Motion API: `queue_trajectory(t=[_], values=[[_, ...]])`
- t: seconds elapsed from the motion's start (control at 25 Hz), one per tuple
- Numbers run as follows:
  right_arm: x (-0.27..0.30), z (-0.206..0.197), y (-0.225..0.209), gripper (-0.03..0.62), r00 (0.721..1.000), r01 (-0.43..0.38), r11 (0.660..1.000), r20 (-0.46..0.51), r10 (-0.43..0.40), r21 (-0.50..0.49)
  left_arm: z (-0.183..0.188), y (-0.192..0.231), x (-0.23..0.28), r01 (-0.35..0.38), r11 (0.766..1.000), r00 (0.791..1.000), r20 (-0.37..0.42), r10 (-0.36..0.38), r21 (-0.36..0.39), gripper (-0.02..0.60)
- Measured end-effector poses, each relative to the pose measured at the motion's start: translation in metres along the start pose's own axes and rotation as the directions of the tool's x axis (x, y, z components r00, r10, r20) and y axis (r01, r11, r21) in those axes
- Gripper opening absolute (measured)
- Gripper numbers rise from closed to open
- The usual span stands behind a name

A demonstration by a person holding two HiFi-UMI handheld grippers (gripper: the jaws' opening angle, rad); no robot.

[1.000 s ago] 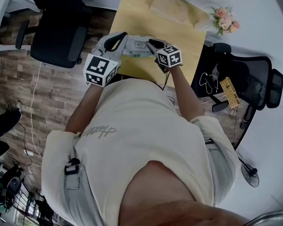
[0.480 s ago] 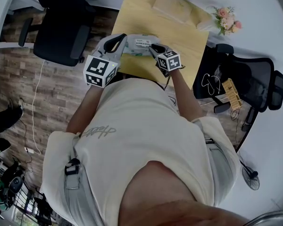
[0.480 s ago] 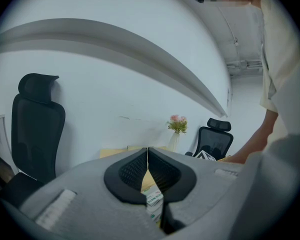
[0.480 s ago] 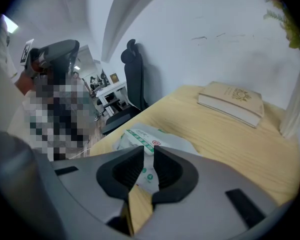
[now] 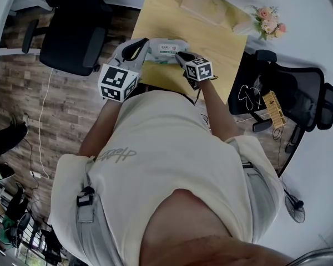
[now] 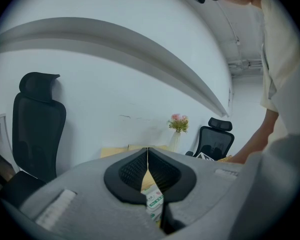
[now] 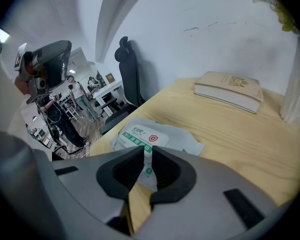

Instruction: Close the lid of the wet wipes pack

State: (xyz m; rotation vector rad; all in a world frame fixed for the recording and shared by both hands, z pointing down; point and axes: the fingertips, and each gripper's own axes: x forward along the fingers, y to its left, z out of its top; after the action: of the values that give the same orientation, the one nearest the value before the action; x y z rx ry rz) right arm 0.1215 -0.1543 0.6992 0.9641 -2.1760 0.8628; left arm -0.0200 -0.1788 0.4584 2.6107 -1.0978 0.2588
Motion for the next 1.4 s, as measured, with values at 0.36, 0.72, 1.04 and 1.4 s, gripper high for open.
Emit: queue_trajectory(t=[0.36, 0.72, 1.04, 1.4], values=[[0.008, -0.012, -0.005, 0.040, 0.994, 0.062, 0.998, -0.088, -0.063, -0.015, 0.000, -0.001, 0.000, 0.002, 1.000, 1.000, 0.004, -0.002, -0.001, 0.017], [0.012, -0.015, -0.011, 0.011, 0.986, 0.102, 0.995, -0.133, -0.104, -0.016, -0.004, 0.003, -0.005, -0.004, 1.000, 1.000, 0.001, 0.004, -0.008, 0.017], [0.013, -0.015, -0.008, 0.008, 0.982, 0.105, 0.993, -0.155, -0.111, -0.048, -0.002, 0.004, -0.008, 0.000, 1.000, 1.000, 0.016, 0.000, -0.010, 0.017], [0.008, 0.003, 0.006, 0.003, 0.976, 0.097, 0.971, -0.171, -0.136, -0.220, -0.002, 0.008, -0.013, -0.008, 1.000, 1.000, 0.027, 0.009, -0.018, 0.017]])
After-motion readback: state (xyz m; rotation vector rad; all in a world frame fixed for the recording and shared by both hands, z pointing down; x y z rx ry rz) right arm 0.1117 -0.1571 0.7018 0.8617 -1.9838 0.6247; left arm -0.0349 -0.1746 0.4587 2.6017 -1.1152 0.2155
